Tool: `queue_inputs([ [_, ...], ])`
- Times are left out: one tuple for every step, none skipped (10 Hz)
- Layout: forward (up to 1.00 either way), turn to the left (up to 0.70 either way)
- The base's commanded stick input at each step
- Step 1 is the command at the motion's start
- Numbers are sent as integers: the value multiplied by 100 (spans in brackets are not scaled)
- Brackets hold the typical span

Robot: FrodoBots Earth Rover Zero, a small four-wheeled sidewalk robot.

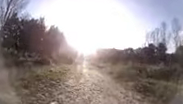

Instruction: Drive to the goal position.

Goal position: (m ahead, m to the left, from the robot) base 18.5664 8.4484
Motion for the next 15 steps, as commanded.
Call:
queue_inputs([
  [50, 0],
  [50, 0],
  [50, 0],
  [50, 0],
  [50, 0],
  [50, 0],
  [50, 0],
  [50, 0],
  [50, 0],
  [50, -10],
  [50, -21],
  [50, -32],
  [50, -19],
  [50, 0],
  [50, 0],
])
